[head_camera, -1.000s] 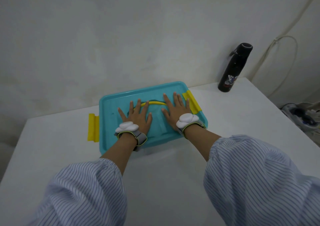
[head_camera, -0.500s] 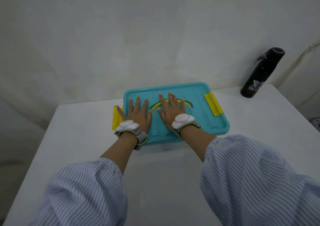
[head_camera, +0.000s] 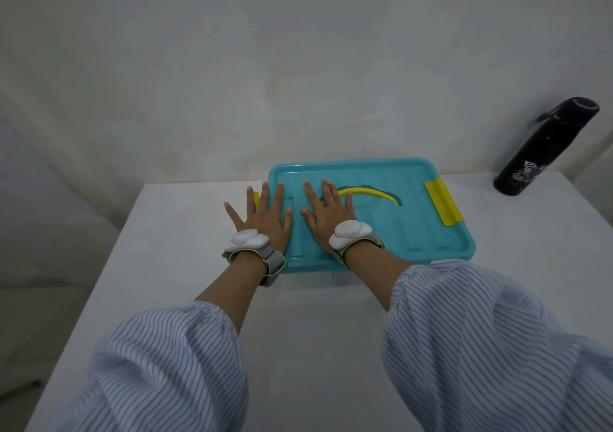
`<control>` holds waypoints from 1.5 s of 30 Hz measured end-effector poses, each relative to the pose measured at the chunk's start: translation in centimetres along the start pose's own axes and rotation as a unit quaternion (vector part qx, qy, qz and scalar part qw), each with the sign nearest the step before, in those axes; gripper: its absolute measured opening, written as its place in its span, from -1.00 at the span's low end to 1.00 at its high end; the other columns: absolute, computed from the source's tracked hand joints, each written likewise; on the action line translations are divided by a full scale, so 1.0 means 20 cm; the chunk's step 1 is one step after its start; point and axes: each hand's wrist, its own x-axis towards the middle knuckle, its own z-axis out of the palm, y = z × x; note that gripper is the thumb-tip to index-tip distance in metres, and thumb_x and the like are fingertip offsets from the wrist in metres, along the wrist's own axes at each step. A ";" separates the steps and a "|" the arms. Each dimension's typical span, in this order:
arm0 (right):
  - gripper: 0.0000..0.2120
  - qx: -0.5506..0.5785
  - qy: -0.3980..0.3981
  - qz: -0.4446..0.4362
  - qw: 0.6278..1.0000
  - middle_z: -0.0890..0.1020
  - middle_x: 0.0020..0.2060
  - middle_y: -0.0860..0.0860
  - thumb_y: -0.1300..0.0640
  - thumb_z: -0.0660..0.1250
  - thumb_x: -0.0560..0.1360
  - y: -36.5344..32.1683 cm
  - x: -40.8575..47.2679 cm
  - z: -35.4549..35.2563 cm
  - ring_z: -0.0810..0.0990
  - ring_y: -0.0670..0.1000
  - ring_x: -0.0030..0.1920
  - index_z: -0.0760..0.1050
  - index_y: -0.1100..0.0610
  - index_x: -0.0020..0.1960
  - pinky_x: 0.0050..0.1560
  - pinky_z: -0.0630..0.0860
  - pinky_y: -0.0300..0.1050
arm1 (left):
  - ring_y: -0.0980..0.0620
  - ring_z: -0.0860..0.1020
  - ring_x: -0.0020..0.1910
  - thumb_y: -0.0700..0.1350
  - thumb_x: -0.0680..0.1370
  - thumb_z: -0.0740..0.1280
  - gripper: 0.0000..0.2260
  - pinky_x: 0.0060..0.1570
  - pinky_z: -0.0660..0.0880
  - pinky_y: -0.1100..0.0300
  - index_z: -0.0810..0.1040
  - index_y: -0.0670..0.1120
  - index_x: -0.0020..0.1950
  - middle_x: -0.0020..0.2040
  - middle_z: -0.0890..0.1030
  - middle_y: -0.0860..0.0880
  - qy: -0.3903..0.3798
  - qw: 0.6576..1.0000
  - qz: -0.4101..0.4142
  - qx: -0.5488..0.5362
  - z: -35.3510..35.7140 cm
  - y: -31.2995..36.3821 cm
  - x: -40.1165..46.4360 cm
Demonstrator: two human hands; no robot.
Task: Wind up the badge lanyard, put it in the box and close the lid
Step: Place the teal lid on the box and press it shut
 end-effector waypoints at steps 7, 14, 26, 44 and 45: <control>-0.46 -0.002 -0.011 0.002 1.000 -0.09 0.56 0.12 -0.09 -0.10 0.64 -0.01 0.01 0.03 -0.11 0.10 0.56 -0.19 -0.04 0.55 0.50 -0.21 0.18 | -0.10 -0.19 0.54 0.13 0.62 -0.10 -0.51 0.40 -0.20 -0.32 -0.20 0.17 0.51 0.57 -0.12 0.06 -0.003 0.999 -0.010 -0.049 0.02 -0.03 0.01; -0.46 -0.001 -0.009 0.005 1.000 -0.08 0.56 0.11 -0.10 -0.09 0.64 -0.01 0.01 0.03 -0.11 0.10 0.56 -0.19 -0.04 0.55 0.50 -0.22 0.17 | -0.10 -0.19 0.54 0.11 0.62 -0.07 -0.51 0.43 -0.03 -0.28 -0.17 0.17 0.52 0.57 -0.14 0.07 -0.009 0.995 -0.015 -0.098 0.04 -0.03 0.01; -0.45 -0.004 -0.004 0.004 1.000 -0.05 0.56 0.12 -0.10 -0.09 0.64 -0.02 0.01 0.03 -0.08 0.12 0.56 -0.19 -0.04 0.55 0.51 -0.22 0.17 | -0.17 -0.11 0.54 0.12 0.61 -0.02 -0.49 0.43 0.15 -0.21 -0.14 0.16 0.53 0.56 -0.18 -0.12 0.007 0.991 -0.048 -0.124 0.04 0.00 0.00; -0.46 -0.002 0.000 0.007 1.000 -0.05 0.56 0.12 -0.10 -0.08 0.64 -0.01 0.01 0.04 -0.07 0.12 0.56 -0.18 -0.03 0.55 0.50 -0.21 0.16 | -0.24 0.07 0.49 0.00 0.63 0.05 -0.53 0.45 0.15 -0.01 0.06 -0.01 0.53 0.53 -0.10 -0.28 0.057 0.991 0.021 -0.118 -0.01 0.03 -0.03; -0.46 -0.003 0.000 0.006 1.000 -0.05 0.56 0.12 -0.10 -0.08 0.64 -0.01 0.01 0.04 -0.07 0.12 0.56 -0.18 -0.03 0.55 0.50 -0.21 0.16 | -0.24 0.09 0.49 -0.01 0.63 0.05 -0.53 0.45 0.15 0.02 0.06 -0.02 0.53 0.53 -0.11 -0.28 0.054 0.990 0.026 -0.129 -0.01 0.03 -0.04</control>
